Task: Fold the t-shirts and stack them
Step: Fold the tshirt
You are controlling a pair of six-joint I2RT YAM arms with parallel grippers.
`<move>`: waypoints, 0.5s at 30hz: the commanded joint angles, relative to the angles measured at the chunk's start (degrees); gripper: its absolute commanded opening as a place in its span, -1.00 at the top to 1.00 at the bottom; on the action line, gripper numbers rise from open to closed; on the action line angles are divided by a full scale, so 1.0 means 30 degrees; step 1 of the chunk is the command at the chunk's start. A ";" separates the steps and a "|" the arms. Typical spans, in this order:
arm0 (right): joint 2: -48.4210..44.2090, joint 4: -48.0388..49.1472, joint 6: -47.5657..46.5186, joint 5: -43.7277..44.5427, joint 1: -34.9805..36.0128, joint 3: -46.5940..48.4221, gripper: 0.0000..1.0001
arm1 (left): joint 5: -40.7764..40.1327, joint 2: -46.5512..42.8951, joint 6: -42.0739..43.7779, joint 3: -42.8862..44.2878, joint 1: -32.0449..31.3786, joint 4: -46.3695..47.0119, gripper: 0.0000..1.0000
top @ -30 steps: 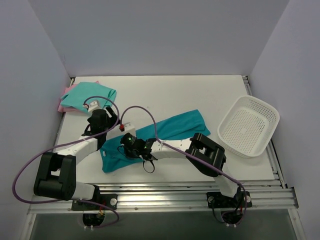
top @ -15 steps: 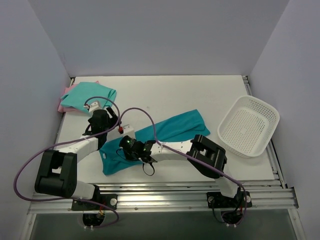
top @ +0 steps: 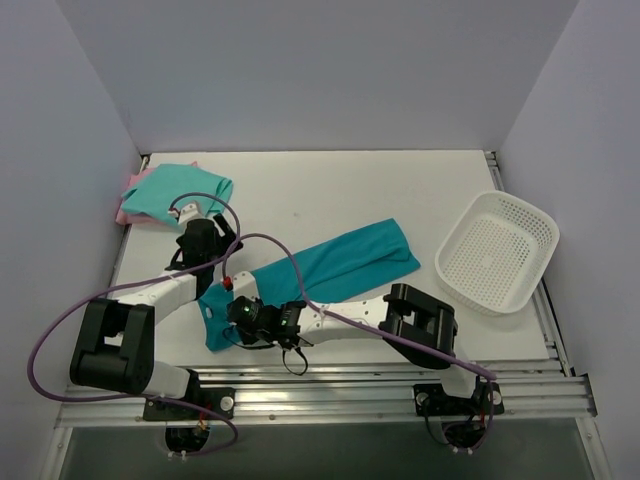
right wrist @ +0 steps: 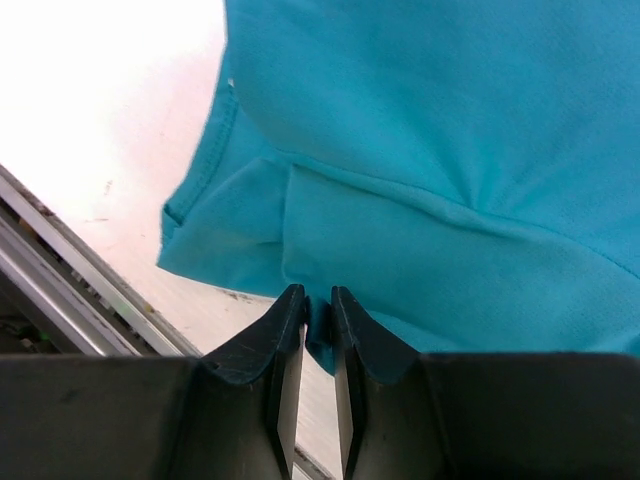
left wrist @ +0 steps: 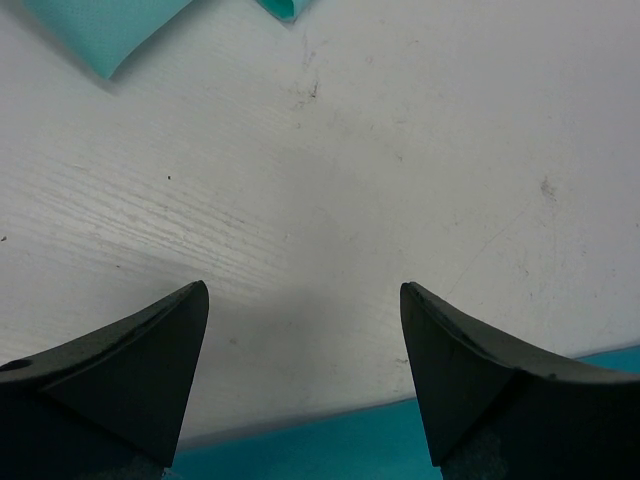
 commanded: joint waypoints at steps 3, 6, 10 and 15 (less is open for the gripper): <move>-0.0869 -0.0158 0.0713 0.0530 0.0318 -0.1000 0.67 | 0.0198 -0.0555 0.0233 0.0289 -0.0038 0.0899 -0.72; -0.1190 -0.0187 0.1007 0.0705 0.0524 -0.1762 0.46 | 0.0169 -0.0614 0.0262 0.0201 -0.0067 0.0957 -0.72; -0.2565 -0.0830 0.1563 0.1787 0.1197 -0.2437 -0.37 | 0.0256 -0.0933 0.0233 0.0113 -0.0067 0.0725 -0.72; -0.4905 -0.2120 0.1535 0.3865 0.1901 -0.2467 -0.66 | 0.0610 -0.3683 -0.0936 -0.0384 -0.0737 -0.0562 -0.65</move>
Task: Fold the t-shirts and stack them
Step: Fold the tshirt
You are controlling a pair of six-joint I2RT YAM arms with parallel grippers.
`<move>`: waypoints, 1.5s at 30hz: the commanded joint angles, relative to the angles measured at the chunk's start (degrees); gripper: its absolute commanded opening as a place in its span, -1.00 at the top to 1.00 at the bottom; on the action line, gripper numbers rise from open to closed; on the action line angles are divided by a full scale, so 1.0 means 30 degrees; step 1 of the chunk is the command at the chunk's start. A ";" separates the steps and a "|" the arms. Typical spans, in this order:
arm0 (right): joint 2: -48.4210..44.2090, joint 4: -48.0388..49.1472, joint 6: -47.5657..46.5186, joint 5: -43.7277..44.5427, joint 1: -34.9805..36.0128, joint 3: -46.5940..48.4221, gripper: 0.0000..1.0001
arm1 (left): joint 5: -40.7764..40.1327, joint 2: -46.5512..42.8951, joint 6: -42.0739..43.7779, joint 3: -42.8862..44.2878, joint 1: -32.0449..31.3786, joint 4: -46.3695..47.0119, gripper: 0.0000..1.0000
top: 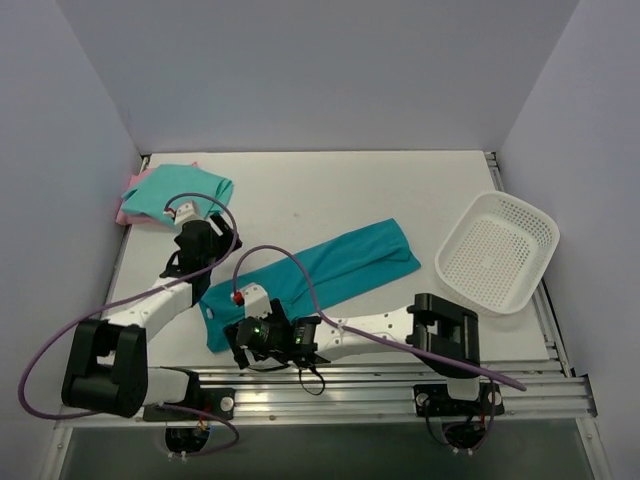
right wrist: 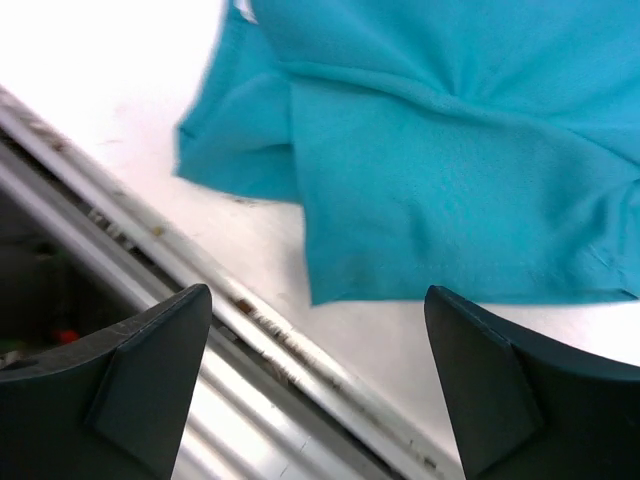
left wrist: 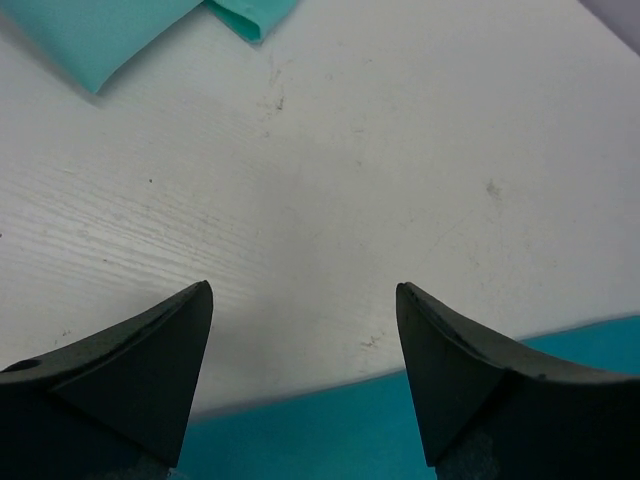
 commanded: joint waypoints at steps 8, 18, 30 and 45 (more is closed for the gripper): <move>-0.5084 -0.2128 -0.1092 0.5540 -0.0457 -0.0319 -0.69 | 0.0001 -0.5001 -0.3010 0.0295 -0.3141 -0.5547 -0.23; -0.3396 0.2795 -0.1270 0.0210 -1.2169 -0.3398 0.59 | -0.1639 -0.5939 -0.4828 -0.1082 -0.7187 -0.7803 0.74; 0.0187 0.3381 -0.1856 -0.1343 -1.5140 -0.0936 0.82 | -0.2633 -0.6555 -0.5795 -0.1726 -0.7451 -1.0523 0.95; -0.1247 0.4113 -0.1740 -0.2338 -1.6693 -0.3160 0.82 | -0.6791 -0.0794 -0.7582 -0.0383 -1.0350 -1.2725 0.95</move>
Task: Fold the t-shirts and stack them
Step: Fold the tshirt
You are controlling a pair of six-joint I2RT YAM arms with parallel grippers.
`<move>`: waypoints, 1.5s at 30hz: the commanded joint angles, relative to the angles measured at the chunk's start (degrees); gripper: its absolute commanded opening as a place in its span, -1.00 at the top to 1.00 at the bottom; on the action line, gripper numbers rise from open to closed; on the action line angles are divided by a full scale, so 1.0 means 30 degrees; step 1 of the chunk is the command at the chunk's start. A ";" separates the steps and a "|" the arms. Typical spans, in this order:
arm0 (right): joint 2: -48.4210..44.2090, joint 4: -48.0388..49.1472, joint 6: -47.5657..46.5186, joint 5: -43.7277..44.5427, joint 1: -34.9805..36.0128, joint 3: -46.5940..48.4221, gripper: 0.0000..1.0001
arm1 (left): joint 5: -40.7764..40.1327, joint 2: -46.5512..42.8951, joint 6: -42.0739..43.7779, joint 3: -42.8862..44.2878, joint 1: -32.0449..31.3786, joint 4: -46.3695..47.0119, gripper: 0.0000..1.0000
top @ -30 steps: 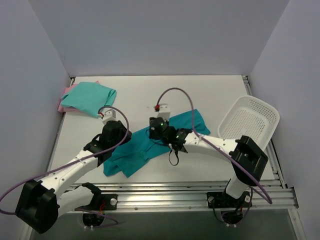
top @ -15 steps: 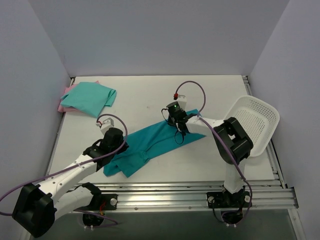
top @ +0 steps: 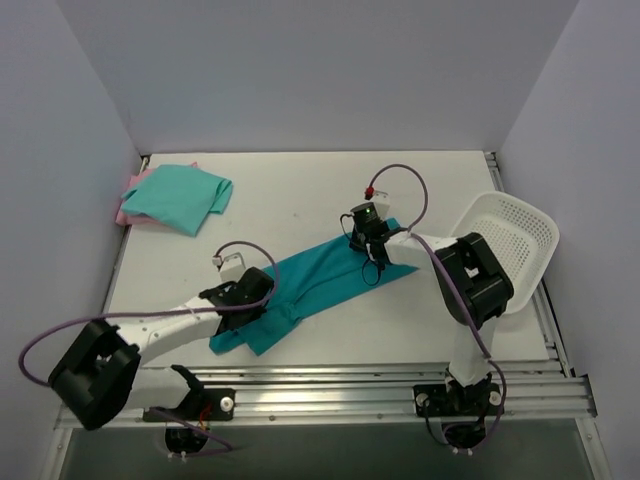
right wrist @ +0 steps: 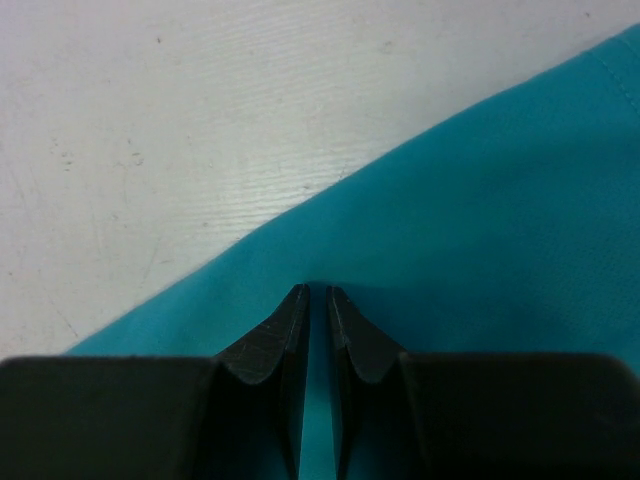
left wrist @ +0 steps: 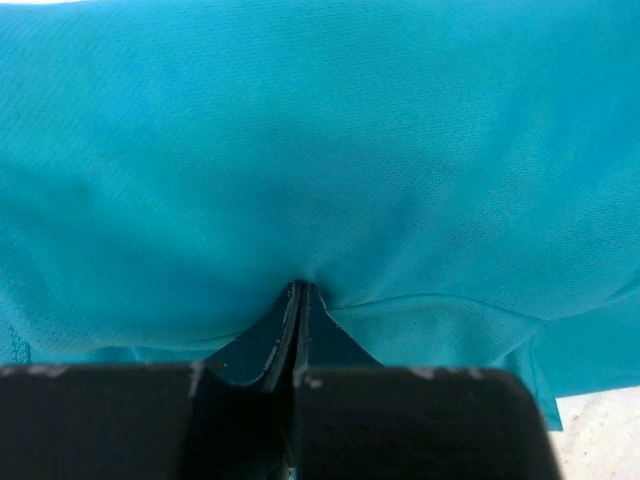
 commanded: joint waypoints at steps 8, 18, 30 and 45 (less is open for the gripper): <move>-0.2894 0.0844 0.0886 -0.0650 0.0012 -0.2689 0.82 | -0.4955 0.7399 -0.0927 0.5027 -0.0792 -0.0682 0.95; -0.5413 0.2254 0.3173 -0.0974 0.2322 -0.7467 0.95 | -0.4370 1.1216 0.1157 0.8952 0.1318 0.0701 0.95; -0.9075 0.0583 0.4286 0.0286 0.5811 -0.8731 0.94 | -0.4575 1.5284 0.5544 1.7679 0.3193 0.1374 0.95; -0.9255 -0.3609 0.2704 0.4621 0.3354 -0.4919 0.89 | -0.1939 1.9036 0.7658 2.2841 0.5594 0.1488 0.95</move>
